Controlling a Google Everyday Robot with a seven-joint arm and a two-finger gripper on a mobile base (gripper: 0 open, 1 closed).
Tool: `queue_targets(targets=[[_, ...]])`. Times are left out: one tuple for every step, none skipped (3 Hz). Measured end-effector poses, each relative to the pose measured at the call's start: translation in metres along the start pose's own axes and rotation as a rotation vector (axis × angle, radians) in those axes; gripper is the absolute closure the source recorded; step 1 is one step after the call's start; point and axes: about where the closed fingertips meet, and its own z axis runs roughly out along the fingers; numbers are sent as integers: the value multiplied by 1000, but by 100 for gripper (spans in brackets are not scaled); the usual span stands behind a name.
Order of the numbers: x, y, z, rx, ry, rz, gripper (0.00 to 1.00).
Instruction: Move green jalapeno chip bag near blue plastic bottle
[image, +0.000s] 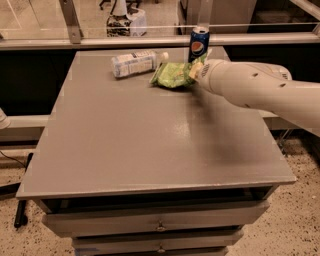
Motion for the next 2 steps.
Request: queue_targets(targets=[[7, 0, -4, -2, 7, 18, 13], [9, -7, -20, 2, -2, 39, 0]])
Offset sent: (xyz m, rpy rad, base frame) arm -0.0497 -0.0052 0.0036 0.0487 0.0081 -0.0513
